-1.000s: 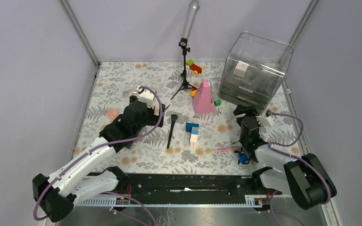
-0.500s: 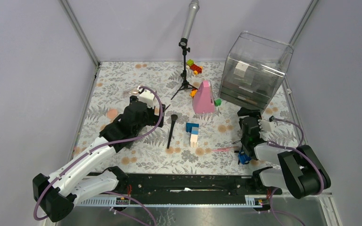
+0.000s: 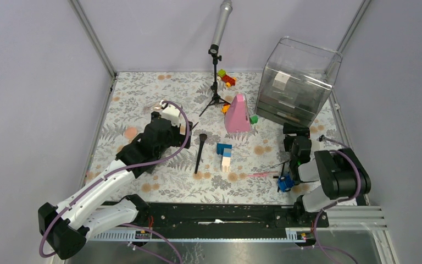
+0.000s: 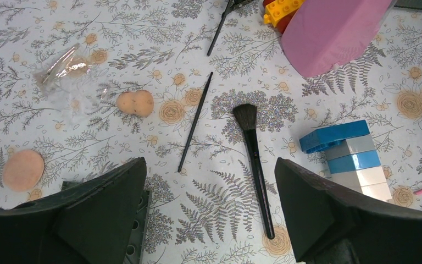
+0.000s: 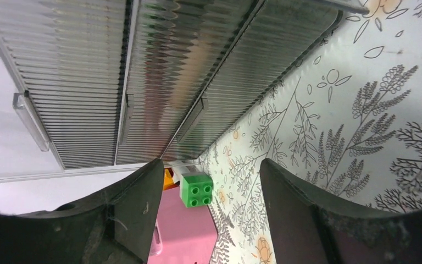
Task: Organize the makeup
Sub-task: Open the drawer in the storage box.
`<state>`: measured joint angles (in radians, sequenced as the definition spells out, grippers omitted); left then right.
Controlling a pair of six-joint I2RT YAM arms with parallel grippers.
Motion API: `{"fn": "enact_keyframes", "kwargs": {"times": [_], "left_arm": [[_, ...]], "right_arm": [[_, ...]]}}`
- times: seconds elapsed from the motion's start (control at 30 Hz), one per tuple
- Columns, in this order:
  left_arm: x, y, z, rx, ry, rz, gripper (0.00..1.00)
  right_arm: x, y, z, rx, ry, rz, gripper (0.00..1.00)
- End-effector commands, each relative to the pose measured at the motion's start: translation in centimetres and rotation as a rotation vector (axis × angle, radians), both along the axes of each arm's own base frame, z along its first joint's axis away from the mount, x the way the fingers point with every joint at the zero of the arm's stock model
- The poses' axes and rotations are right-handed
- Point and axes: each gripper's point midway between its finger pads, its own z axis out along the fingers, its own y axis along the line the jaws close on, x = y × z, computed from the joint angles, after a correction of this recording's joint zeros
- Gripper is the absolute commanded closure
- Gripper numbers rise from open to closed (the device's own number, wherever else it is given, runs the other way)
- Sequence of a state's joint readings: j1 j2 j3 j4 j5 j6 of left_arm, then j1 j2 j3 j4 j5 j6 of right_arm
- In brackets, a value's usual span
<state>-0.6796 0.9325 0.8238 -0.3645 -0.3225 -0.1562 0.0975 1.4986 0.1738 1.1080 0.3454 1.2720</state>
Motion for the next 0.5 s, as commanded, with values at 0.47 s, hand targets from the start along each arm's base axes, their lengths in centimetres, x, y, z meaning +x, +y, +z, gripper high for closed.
{"fn": "enact_keyframes", "kwargs": {"times": [0.47], "left_arm": [[0.6,0.1,0.4,-0.007,-0.03,0.013,0.01]], "right_arm": [[4.0,0.4,2.0,0.147,-0.245,0.08,0.35]]}}
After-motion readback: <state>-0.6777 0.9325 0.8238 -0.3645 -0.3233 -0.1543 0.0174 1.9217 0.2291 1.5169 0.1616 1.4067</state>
